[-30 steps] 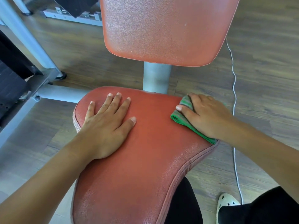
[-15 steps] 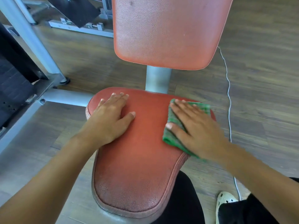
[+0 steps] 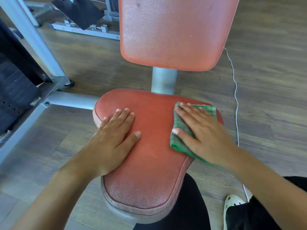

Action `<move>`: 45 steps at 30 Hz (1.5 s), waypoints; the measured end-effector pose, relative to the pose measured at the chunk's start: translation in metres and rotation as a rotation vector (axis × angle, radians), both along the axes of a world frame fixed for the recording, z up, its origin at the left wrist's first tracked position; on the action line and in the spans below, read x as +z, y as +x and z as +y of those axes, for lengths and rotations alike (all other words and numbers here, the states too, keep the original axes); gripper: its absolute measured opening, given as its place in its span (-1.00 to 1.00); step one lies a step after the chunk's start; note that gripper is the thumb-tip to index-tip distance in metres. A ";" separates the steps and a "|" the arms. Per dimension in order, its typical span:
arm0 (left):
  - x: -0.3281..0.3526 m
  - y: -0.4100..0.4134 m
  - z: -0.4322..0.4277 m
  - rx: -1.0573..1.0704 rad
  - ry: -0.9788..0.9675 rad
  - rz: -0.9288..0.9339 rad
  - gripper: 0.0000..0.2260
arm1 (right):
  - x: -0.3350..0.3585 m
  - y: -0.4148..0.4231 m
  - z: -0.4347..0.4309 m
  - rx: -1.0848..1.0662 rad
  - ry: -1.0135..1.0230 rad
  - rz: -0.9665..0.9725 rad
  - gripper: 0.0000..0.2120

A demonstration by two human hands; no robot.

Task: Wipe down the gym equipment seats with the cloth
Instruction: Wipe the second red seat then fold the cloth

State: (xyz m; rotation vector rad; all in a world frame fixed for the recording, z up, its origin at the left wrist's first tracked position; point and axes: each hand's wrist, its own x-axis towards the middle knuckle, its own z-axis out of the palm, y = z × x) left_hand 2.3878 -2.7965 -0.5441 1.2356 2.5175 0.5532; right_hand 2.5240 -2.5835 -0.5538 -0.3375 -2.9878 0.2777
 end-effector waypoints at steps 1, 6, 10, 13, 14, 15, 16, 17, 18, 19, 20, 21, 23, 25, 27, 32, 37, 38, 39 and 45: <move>0.000 0.000 0.000 0.001 0.003 -0.009 -0.22 | -0.001 -0.003 0.010 -0.030 0.010 -0.018 -0.09; -0.002 0.000 0.001 0.009 0.027 -0.066 -0.20 | 0.005 -0.004 -0.018 0.053 -0.008 0.032 -0.24; -0.003 0.000 0.001 0.014 0.036 -0.072 -0.19 | 0.002 0.017 -0.047 0.247 -0.132 0.112 -0.36; -0.003 0.000 0.002 0.025 0.033 -0.081 -0.17 | -0.003 0.018 -0.018 0.227 -0.078 0.105 -0.36; -0.003 0.001 0.001 0.026 0.031 -0.080 -0.17 | -0.003 0.016 -0.009 0.196 -0.052 0.103 -0.34; -0.003 0.001 0.001 0.026 0.028 -0.080 -0.17 | -0.003 0.013 -0.003 0.163 -0.036 0.096 -0.33; -0.003 0.001 0.002 0.027 0.026 -0.081 -0.18 | -0.004 0.012 -0.001 0.135 -0.025 0.095 -0.33; -0.002 0.002 0.002 0.032 0.024 -0.084 -0.20 | -0.004 0.012 -0.004 0.121 -0.020 0.112 -0.34; -0.002 0.002 0.002 0.038 0.025 -0.088 -0.20 | -0.005 0.013 -0.011 0.130 -0.023 0.141 -0.35; -0.002 0.003 0.002 0.042 0.031 -0.085 -0.18 | -0.006 0.016 -0.020 0.159 -0.038 0.168 -0.35; -0.002 0.003 0.002 0.044 0.038 -0.081 -0.16 | -0.005 0.020 -0.031 0.201 -0.066 0.191 -0.35; -0.002 0.003 0.003 0.044 0.041 -0.078 -0.15 | -0.005 0.024 -0.041 0.245 -0.102 0.205 -0.35; -0.003 0.003 0.003 0.046 0.039 -0.075 -0.14 | -0.006 0.030 -0.052 0.316 -0.158 0.226 -0.35; -0.001 0.003 0.004 0.055 0.052 -0.077 -0.13 | -0.006 0.027 -0.045 0.373 -0.148 0.217 -0.33; 0.002 0.005 0.003 0.058 0.077 -0.051 -0.14 | -0.007 0.019 -0.025 0.381 -0.090 0.178 -0.32; 0.017 0.021 -0.009 -0.004 0.146 0.093 -0.26 | -0.007 0.014 0.001 0.255 -0.018 0.129 -0.31; 0.030 0.041 -0.028 -0.114 0.122 -0.086 -0.27 | -0.006 0.028 -0.044 0.354 -0.127 0.235 -0.32; 0.029 0.042 -0.030 -0.113 0.101 -0.096 -0.28 | -0.004 0.030 -0.047 0.408 -0.142 0.229 -0.30; 0.027 0.043 -0.033 -0.104 0.084 -0.107 -0.29 | -0.003 0.031 -0.048 0.467 -0.143 0.208 -0.24; 0.016 0.043 -0.041 -0.110 0.058 -0.122 -0.27 | 0.001 0.021 0.000 0.660 0.073 0.034 0.07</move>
